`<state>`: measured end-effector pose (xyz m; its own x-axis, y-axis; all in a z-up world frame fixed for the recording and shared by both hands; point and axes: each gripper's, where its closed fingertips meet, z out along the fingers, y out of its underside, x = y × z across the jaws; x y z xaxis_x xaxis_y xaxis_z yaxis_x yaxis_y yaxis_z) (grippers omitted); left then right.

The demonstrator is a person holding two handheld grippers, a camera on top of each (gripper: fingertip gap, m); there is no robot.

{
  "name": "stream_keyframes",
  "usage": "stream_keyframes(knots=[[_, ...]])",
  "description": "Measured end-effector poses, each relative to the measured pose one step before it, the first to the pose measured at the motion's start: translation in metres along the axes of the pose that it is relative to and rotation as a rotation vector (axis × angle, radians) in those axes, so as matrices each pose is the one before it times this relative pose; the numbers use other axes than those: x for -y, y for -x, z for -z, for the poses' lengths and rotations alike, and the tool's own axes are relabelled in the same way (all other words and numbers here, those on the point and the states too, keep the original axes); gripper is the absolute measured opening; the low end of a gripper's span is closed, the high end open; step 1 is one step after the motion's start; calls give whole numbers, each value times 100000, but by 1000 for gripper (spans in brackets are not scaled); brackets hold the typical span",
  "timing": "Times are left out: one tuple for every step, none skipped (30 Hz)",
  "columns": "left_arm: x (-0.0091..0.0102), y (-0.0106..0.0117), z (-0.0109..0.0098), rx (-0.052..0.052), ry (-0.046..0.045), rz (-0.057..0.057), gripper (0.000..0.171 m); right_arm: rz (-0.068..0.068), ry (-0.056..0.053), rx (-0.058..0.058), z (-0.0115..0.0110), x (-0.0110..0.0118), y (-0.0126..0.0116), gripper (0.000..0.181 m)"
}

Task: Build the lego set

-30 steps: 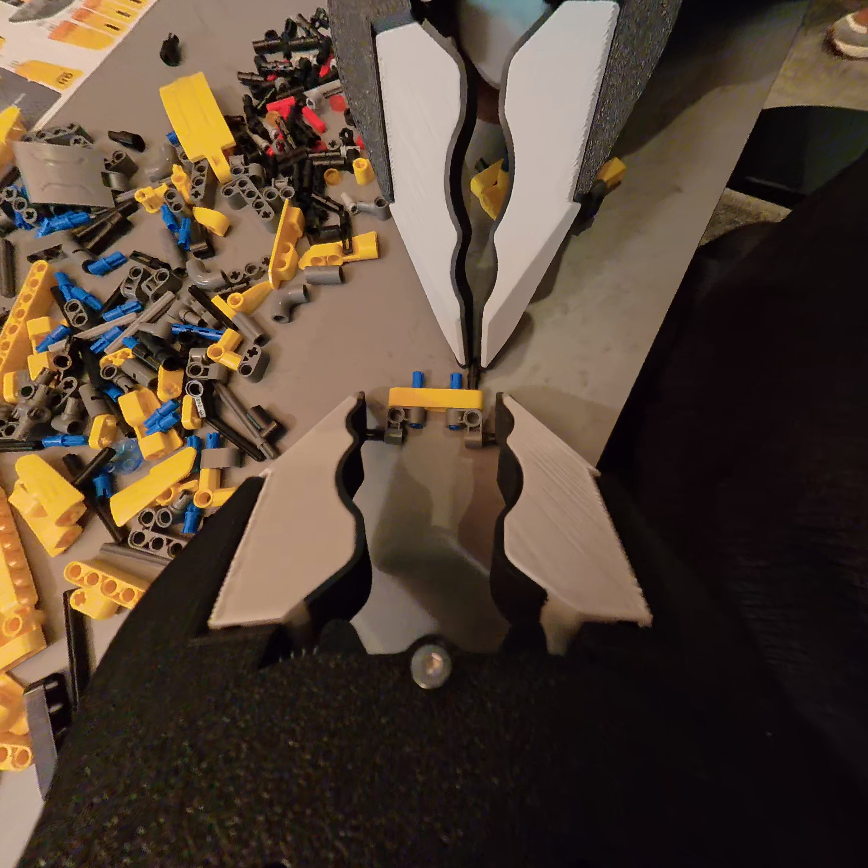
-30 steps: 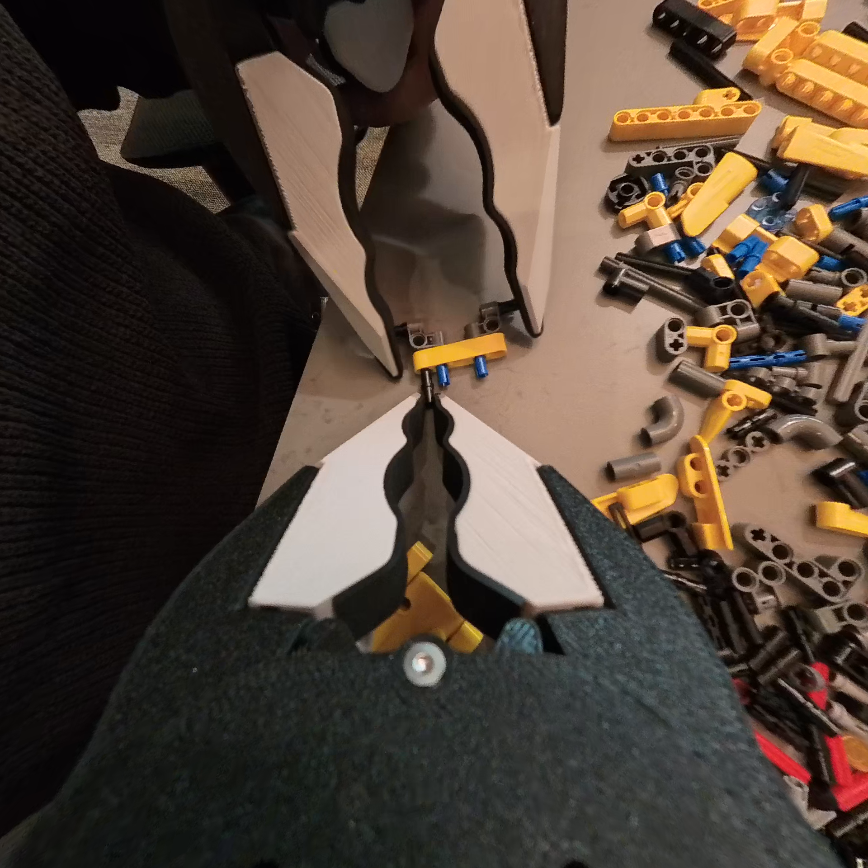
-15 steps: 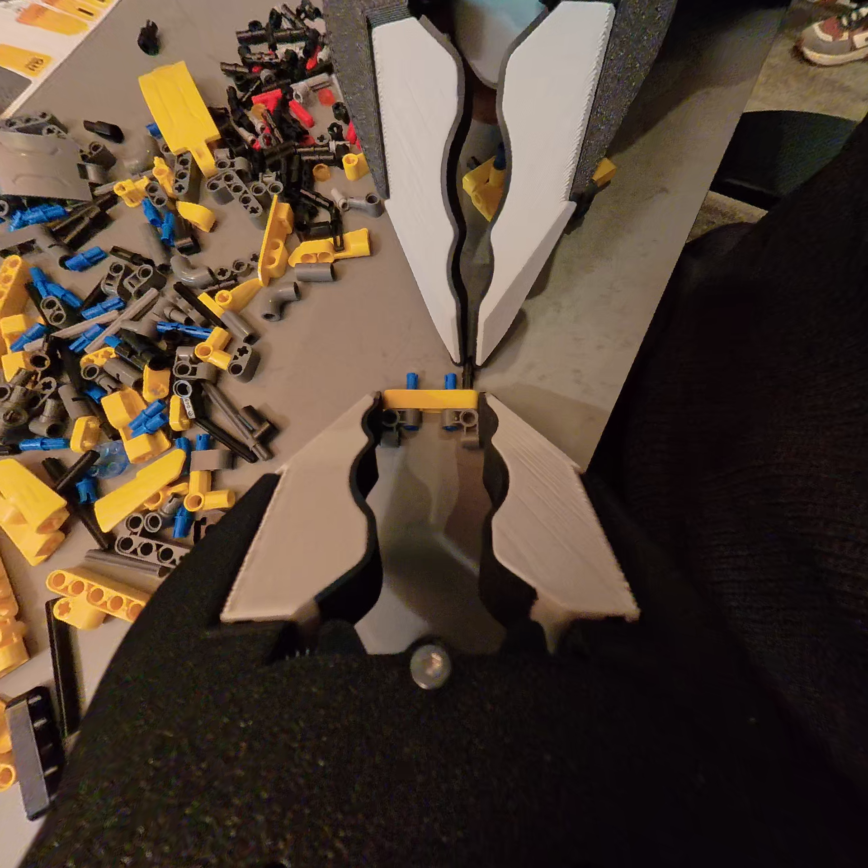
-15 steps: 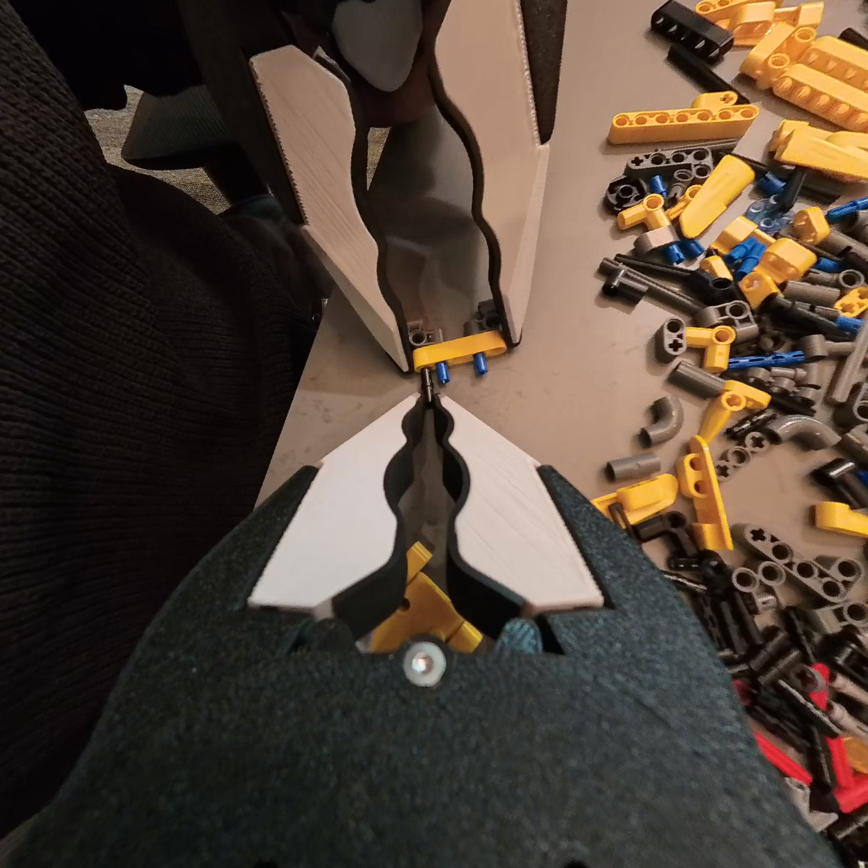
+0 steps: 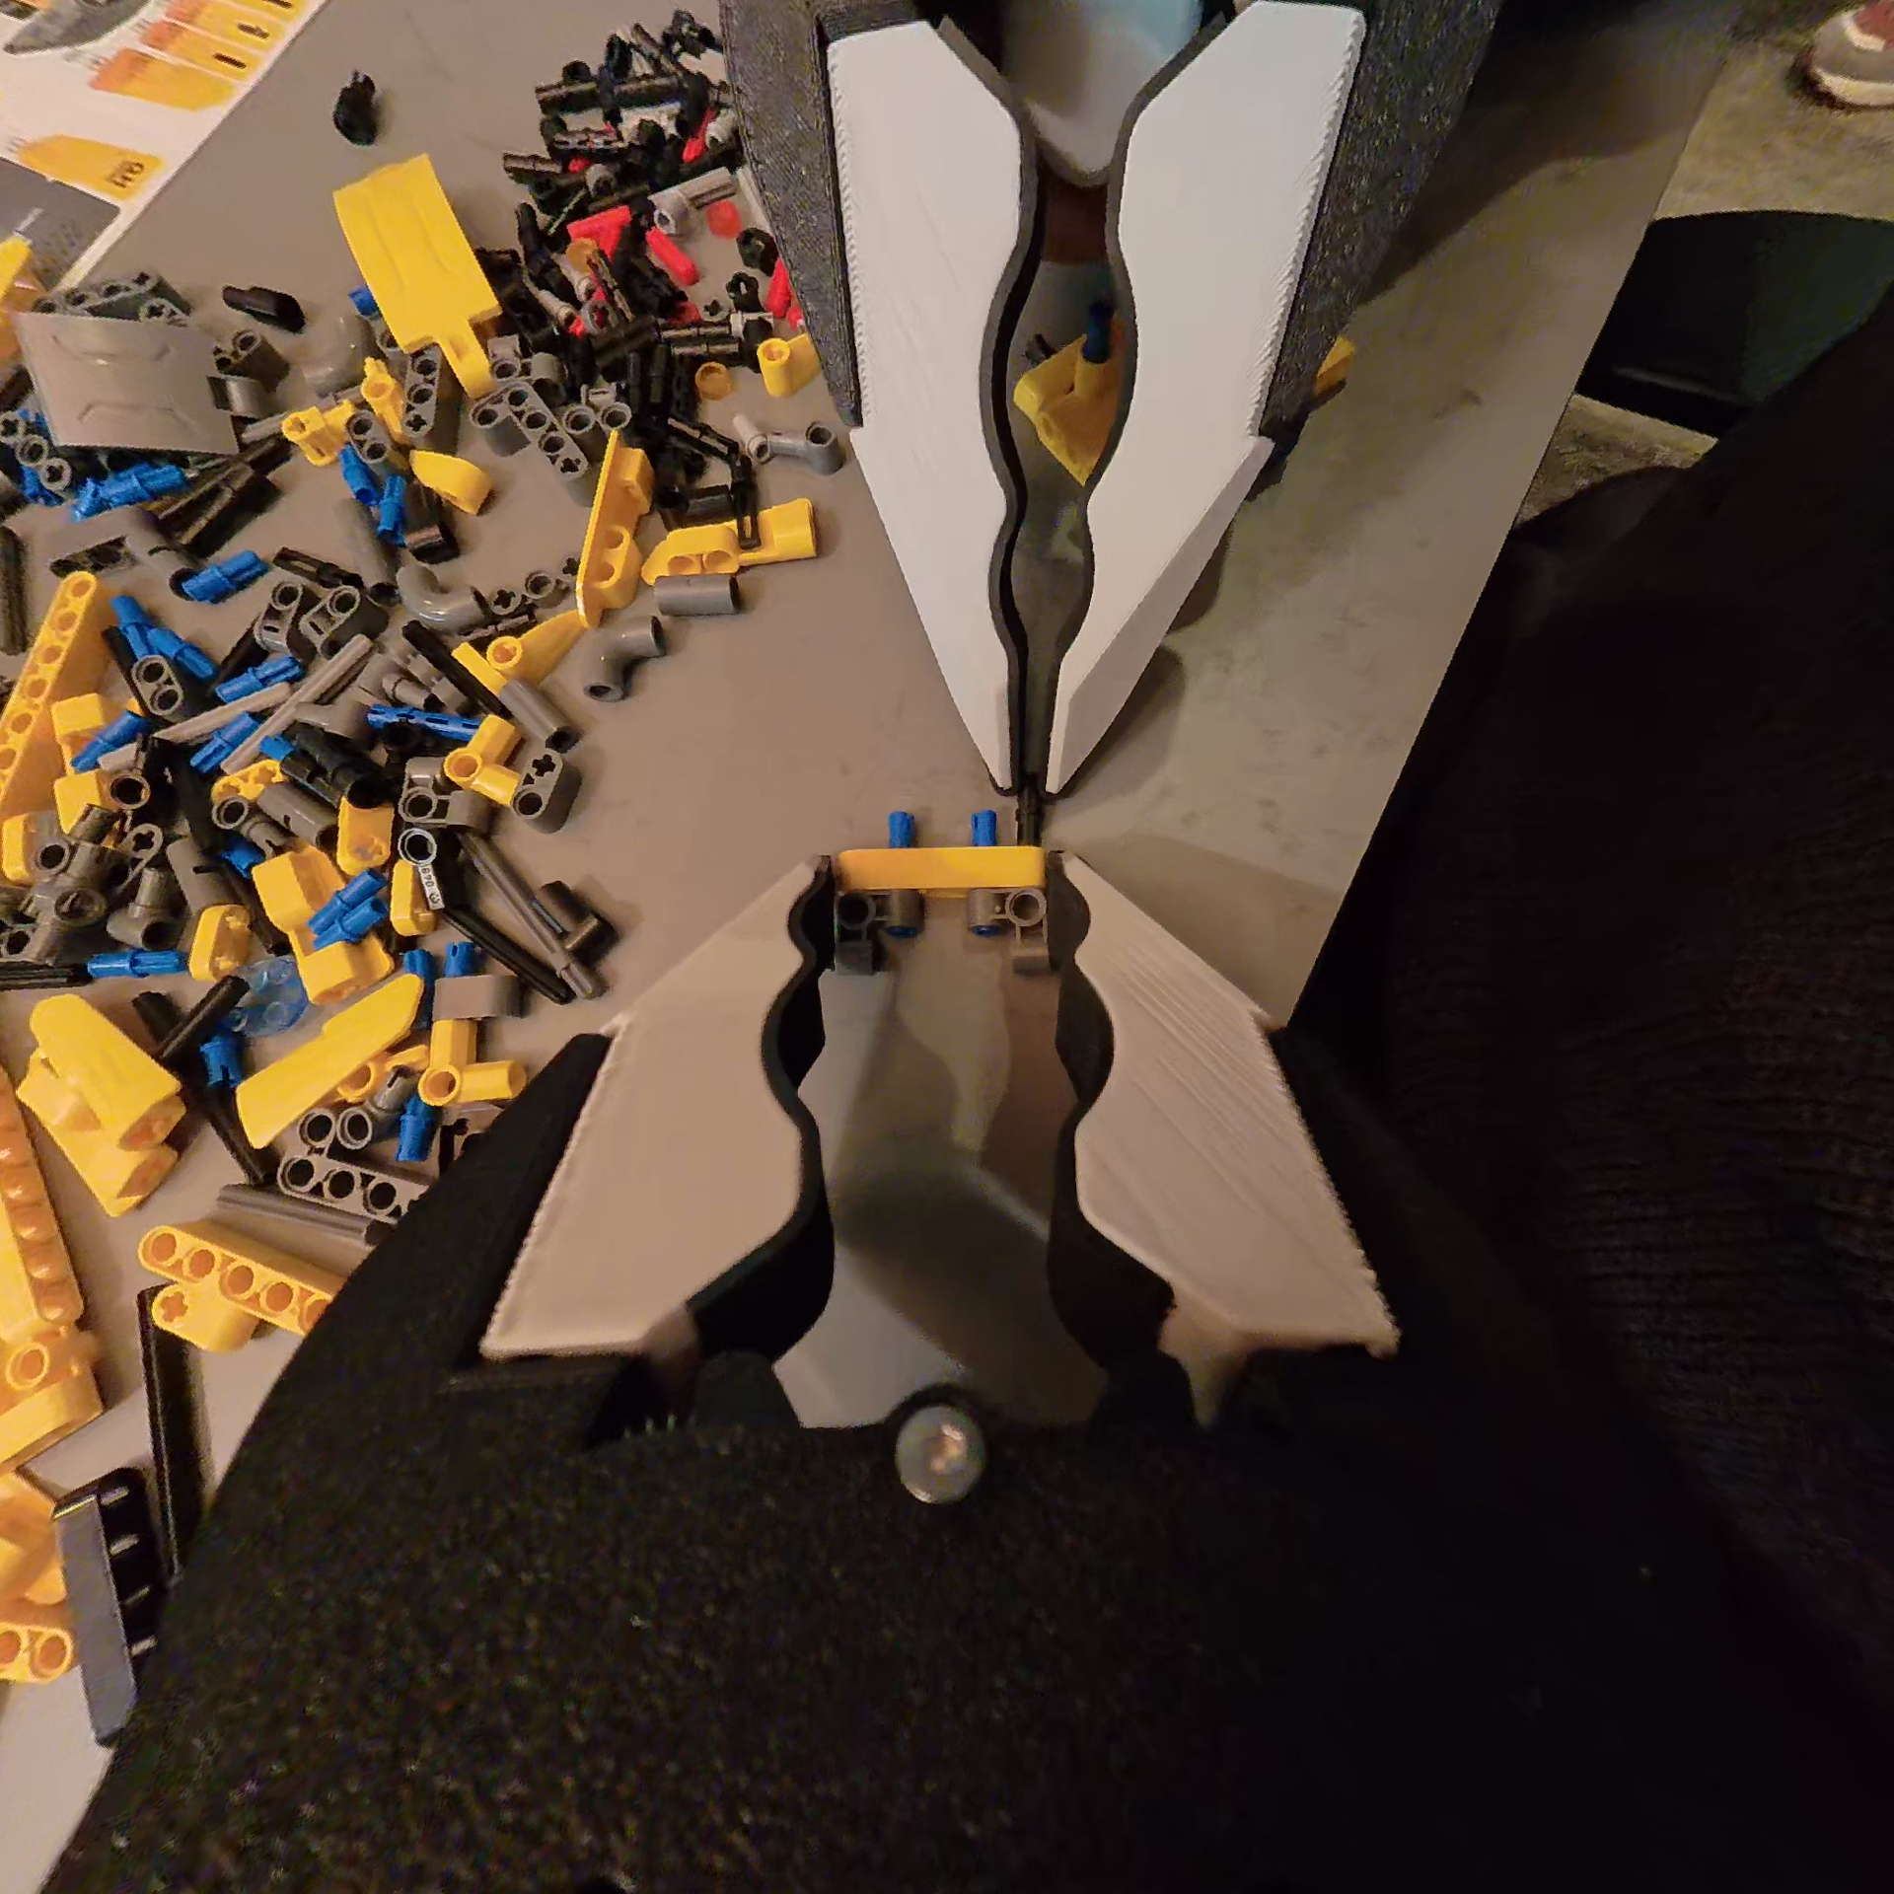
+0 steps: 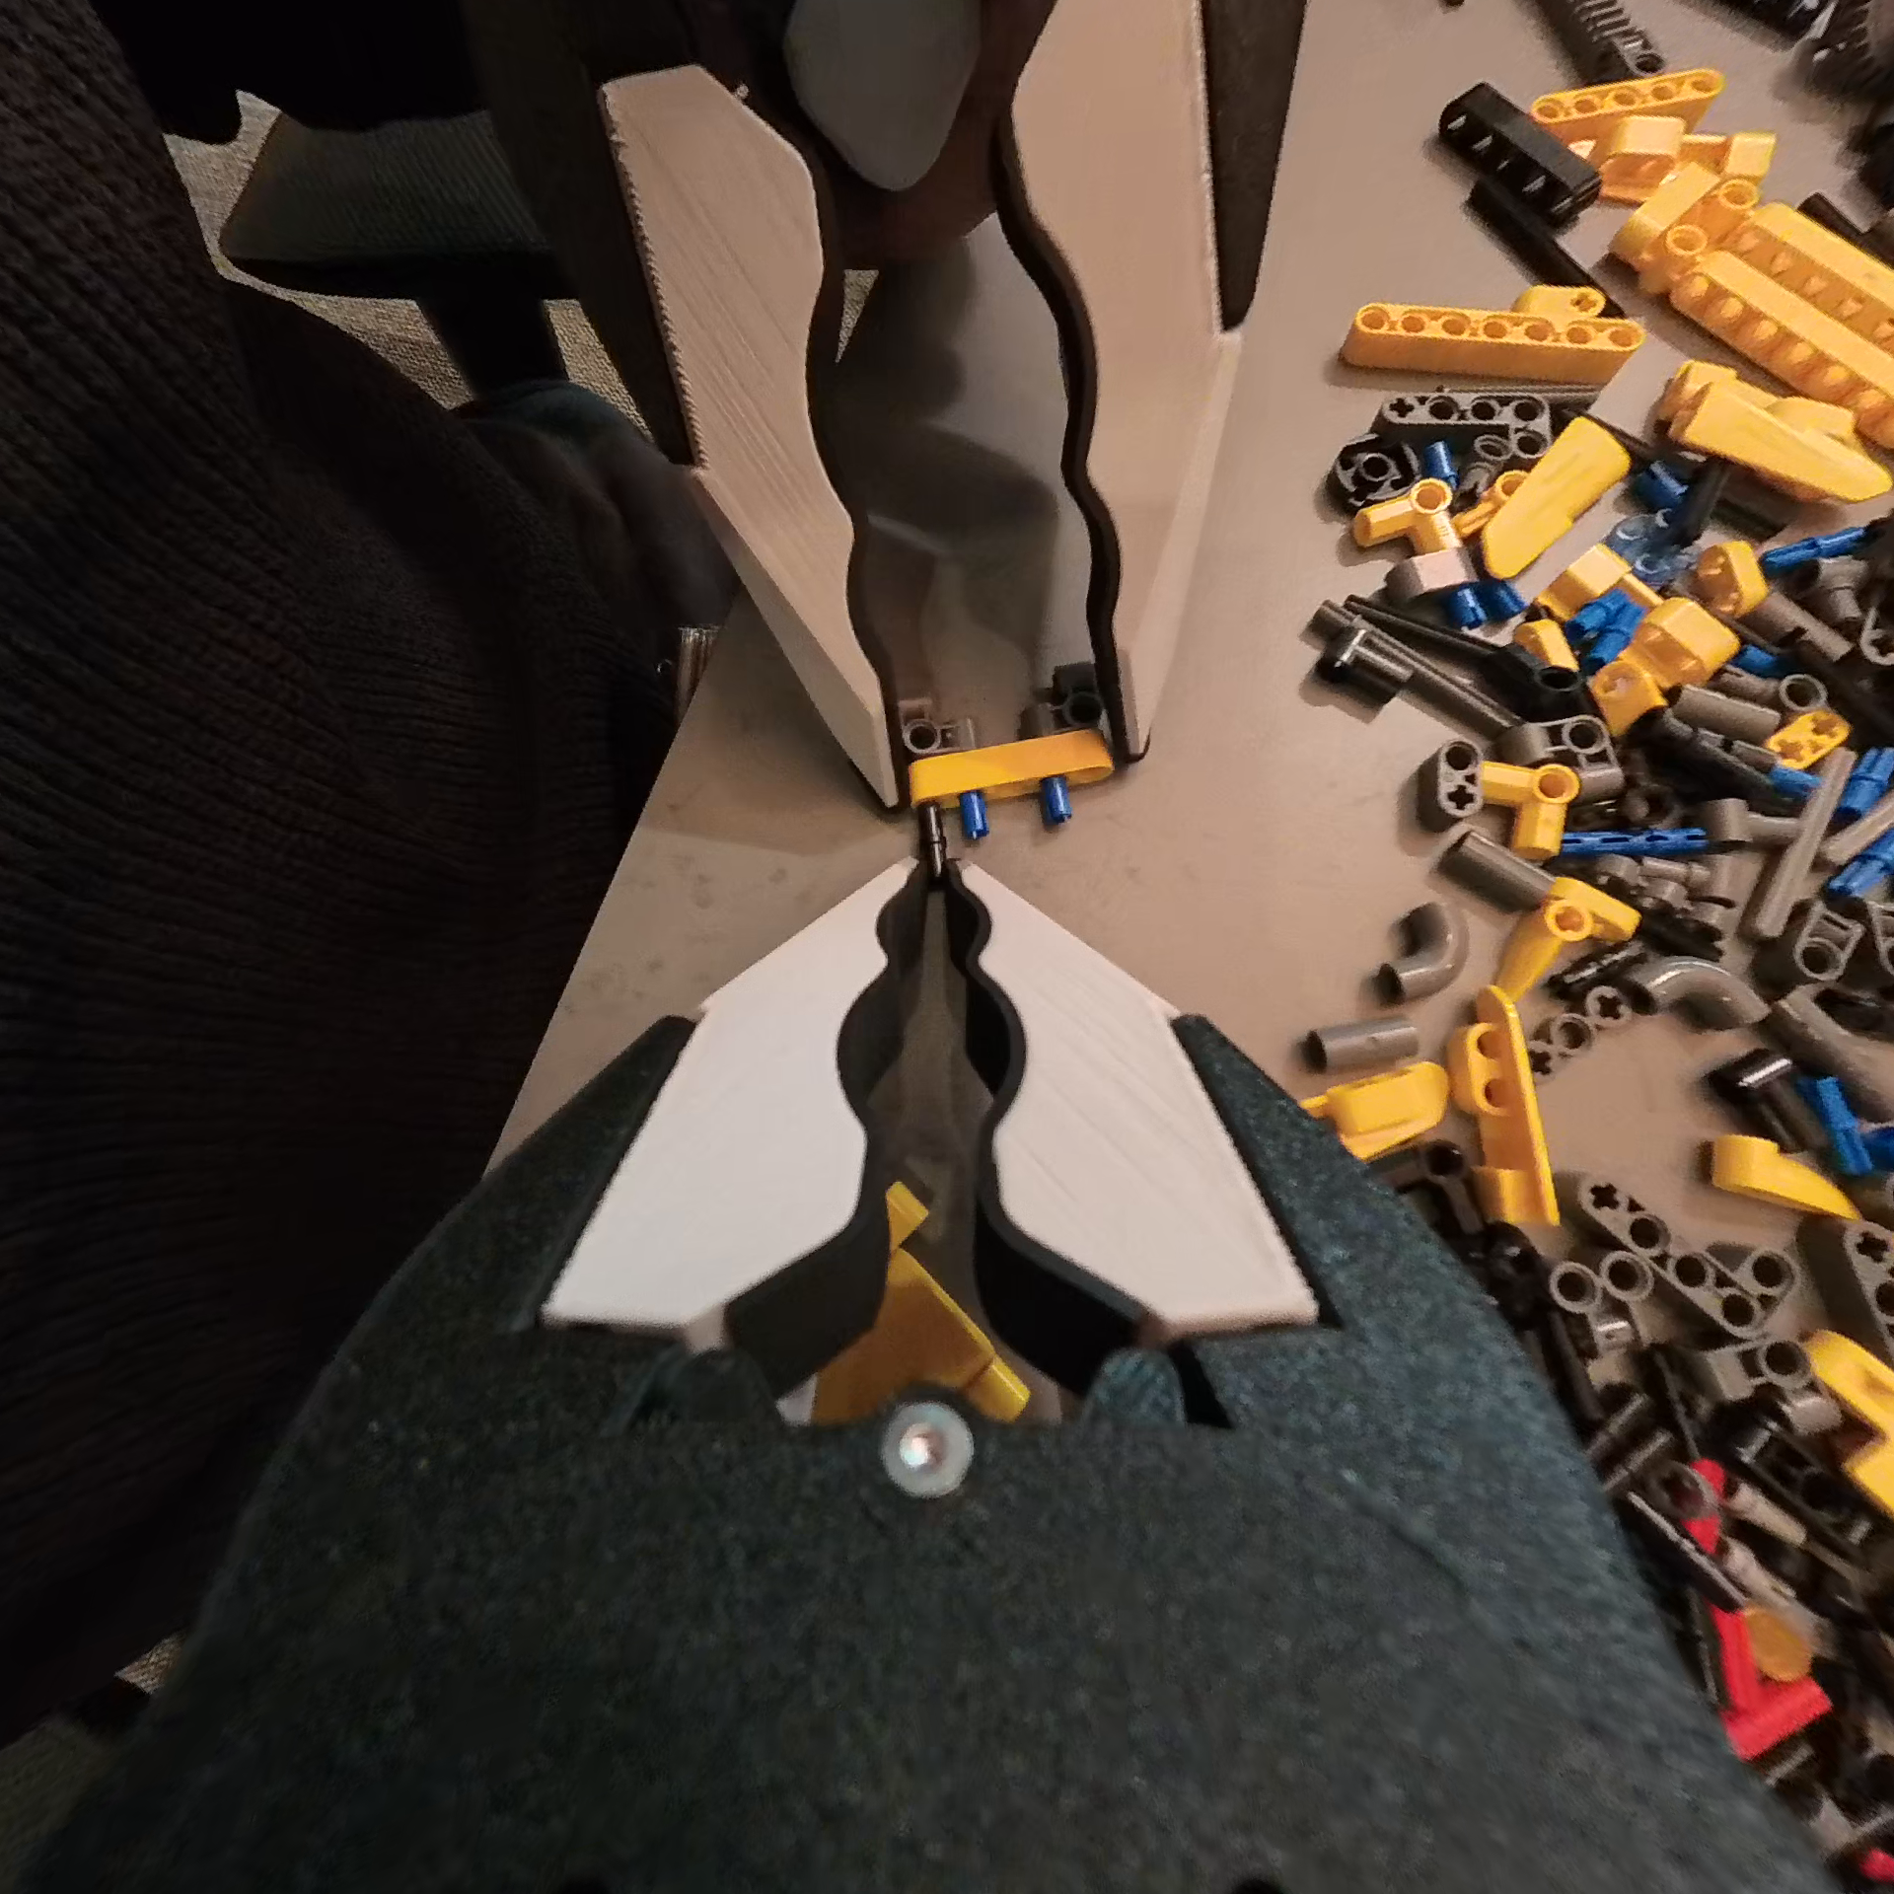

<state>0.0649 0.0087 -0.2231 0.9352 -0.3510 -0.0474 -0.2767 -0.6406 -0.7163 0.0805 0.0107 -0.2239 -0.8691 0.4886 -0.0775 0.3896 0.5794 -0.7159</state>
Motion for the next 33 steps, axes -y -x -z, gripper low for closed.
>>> stream_keyframes(knots=[[-3, 8, 4, 181, -7, 62, 41, -22, -93, 15, -7, 0, -2, 3], [1, 9, 2, 154, -33, -11, 42, -49, -56, 42, 9, -4, 0, 3], [12, 24, 3, 214, 2, -179, 42, -96, -57, 85, 6, 0, 0, 3], [18, 43, 0, 323, -38, -224, 43, -114, -76, 101, -2, -4, 3, 3], [4, 39, -1, 173, -51, -84, 43, -102, -74, 89, 5, 3, 1, 3], [-10, -6, -12, -345, 39, 346, 44, -67, -75, 68, 8, -1, 4, 3], [-23, 19, -10, -567, 115, 762, 44, 7, -75, 40, -6, -2, -1, 3], [-27, -1, -20, -707, 147, 809, 44, 79, -22, -15, 2, 12, 7, 3], [-26, -58, -19, -891, 178, 679, 43, 116, 27, -76, -2, -2, -5, 3], [-6, -71, -19, -944, 124, 488, 42, 125, 22, -119, 1, -5, -3, 3], [-5, -26, 5, -335, -1, -35, 41, 123, 16, -126, 1, 9, 2, 3], [13, -25, 1, -155, -9, -213, 40, 113, 8, -110, 0, -3, -1, 3], [0, -8, 0, -66, 2, -24, 40, 88, -8, -87, -1, -1, 4, 3], [3, 2, -1, -120, -26, 176, 40, 50, -14, -41, -8, 8, -4, 3], [2, 2, 3, -104, -66, 161, 40, 8, -20, 17, 8, -7, 6, 3], [-5, -3, -7, -27, -31, 123, 40, -20, -37, 48, -6, 9, -1, 3], [2, 3, 0, -12, -31, 62, 40, -21, -40, 51, 4, 0, 4, 3], [3, 1, 0, -35, -40, 55, 40, 8, -36, 48, 4, -1, 1, 3], [0, -2, 1, -43, -21, 78, 40, 60, -38, 32, -3, 5, 0, 3], [-8, 7, -4, -35, -30, 97, 40, 132, -34, 13, -6, 7, 6, 3], [6, 4, -5, -19, -13, 94, 40, 222, -50, 27, 10, 7, 6, 3], [-1, 6, 2, -22, -12, 4, 40, 366, -57, 61, 2, 12, 28, 3], [2, -4, -1, -24, -11, 12, 40, 536, 2, -55, -7, 13, 32, 3], [-1, 5, 1, 133, -6, -124, 40, 210, 112, -185, -2, 4, 5, 3], [-16, -7, 4, 174, -22, -106, 40, -618, -16, -21, -7, 0, -27, 3], [1, 0, 4, -13, -75, 58, 40, -1436, -354, 337, -13, 14, -21, 3], [2, -2, 3, -137, -71, 159, 40, -1677, -580, 601, -1, 17, -38, 3], [-5, 1, -9, -101, -5, 102, 40, -1733, -644, 377, 4, 27, -93, 3], [1, -6, -2, 19, 8, -10, 40, -1561, -470, 349, 7, 30, -107, 3], [-1, 6, 4, 54, -38, -34, 40, -1010, -301, 621, 1, 0, -24, 3], [9, -4, -2, 68, -95, 11, 40, -453, -230, 579, -2, 11, 15, 3], [-7, 0, -4, 65, -50, 79, 40, 258, -145, 475, 7, 5, 47, 3], [2, 2, 0, 12, -34, 124, 40, 1176, -39, 589, 12, -2, 108, 3]])
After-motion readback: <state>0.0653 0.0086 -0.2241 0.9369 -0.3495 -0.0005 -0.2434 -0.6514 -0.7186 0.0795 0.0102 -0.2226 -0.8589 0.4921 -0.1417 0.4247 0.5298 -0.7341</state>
